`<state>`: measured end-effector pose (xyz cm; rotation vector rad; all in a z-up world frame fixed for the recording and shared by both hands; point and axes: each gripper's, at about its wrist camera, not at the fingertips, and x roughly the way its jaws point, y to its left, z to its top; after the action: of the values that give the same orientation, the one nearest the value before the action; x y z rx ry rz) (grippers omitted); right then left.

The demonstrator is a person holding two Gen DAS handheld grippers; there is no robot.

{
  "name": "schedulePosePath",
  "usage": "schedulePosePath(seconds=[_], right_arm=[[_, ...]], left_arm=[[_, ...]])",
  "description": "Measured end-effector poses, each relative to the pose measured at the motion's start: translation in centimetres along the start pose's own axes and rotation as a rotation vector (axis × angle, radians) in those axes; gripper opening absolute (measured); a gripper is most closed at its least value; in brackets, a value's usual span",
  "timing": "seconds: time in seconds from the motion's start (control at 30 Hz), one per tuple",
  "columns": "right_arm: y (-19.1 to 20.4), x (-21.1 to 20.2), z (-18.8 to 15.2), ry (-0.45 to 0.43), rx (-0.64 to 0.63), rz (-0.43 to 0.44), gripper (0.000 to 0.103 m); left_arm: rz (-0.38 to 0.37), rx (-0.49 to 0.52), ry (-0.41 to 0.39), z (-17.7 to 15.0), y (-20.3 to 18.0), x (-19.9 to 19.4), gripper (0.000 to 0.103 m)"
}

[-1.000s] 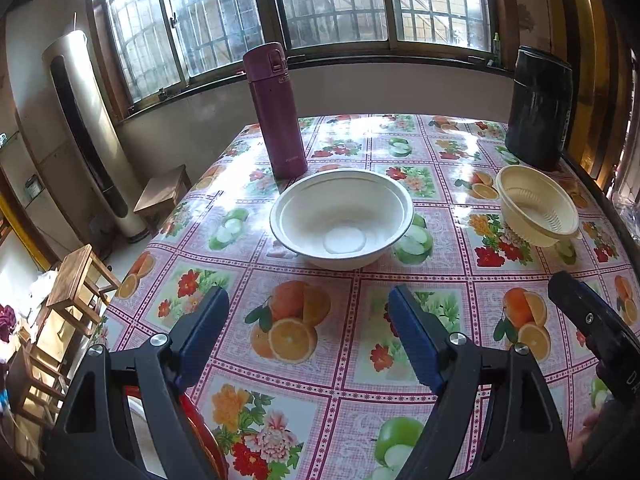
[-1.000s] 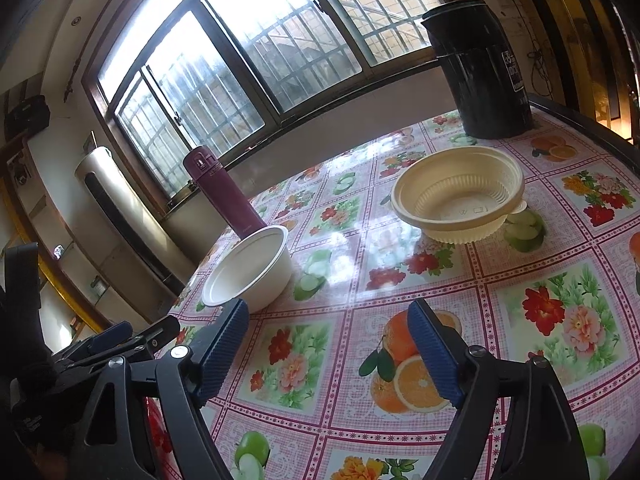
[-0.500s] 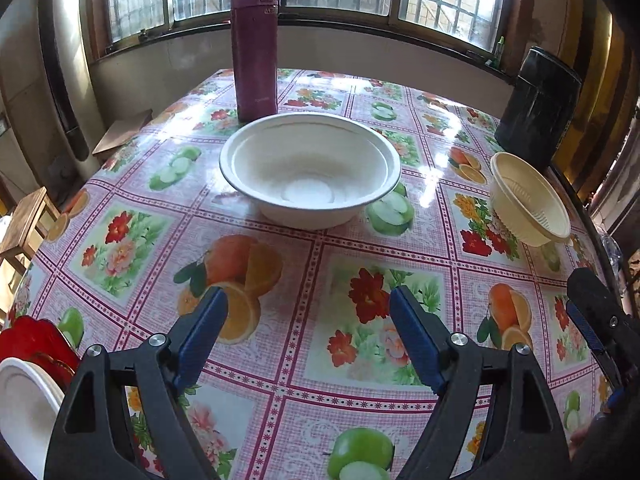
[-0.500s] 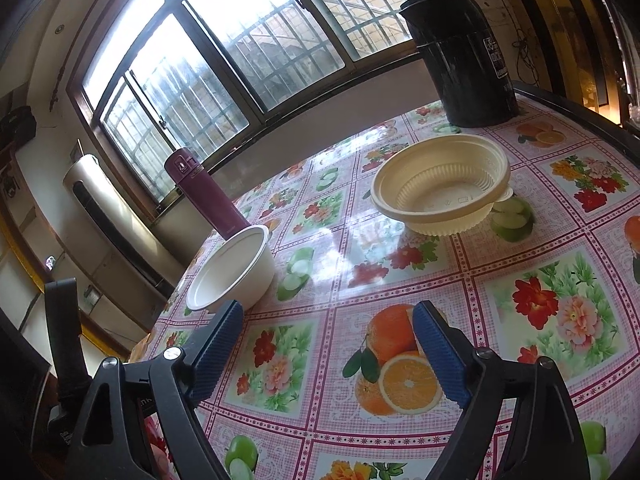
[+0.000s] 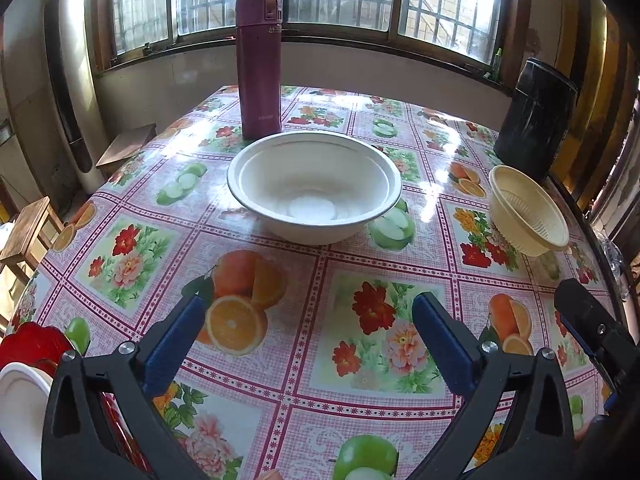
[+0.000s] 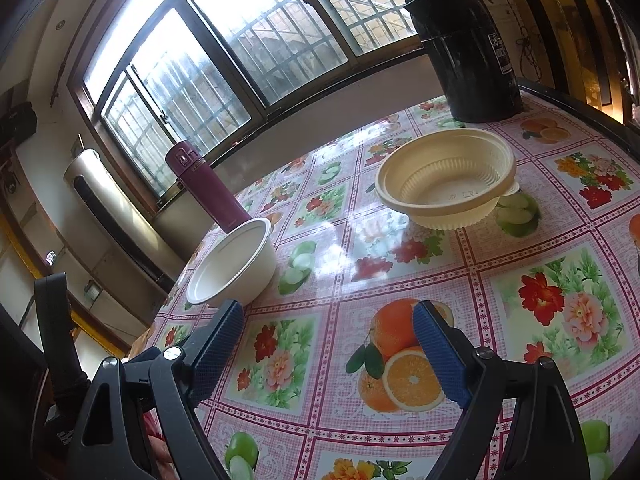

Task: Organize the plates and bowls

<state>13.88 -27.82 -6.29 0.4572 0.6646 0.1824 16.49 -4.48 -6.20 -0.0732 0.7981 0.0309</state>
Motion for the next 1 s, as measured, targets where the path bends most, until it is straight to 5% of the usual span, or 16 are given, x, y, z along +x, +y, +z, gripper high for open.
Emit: schedulePosePath(seconds=[1.0], right_arm=[[0.40, -0.34, -0.04, -0.013, -0.013, 0.000, 0.088]], left_arm=[[0.026, 0.019, -0.020, -0.21, -0.09, -0.39, 0.103]])
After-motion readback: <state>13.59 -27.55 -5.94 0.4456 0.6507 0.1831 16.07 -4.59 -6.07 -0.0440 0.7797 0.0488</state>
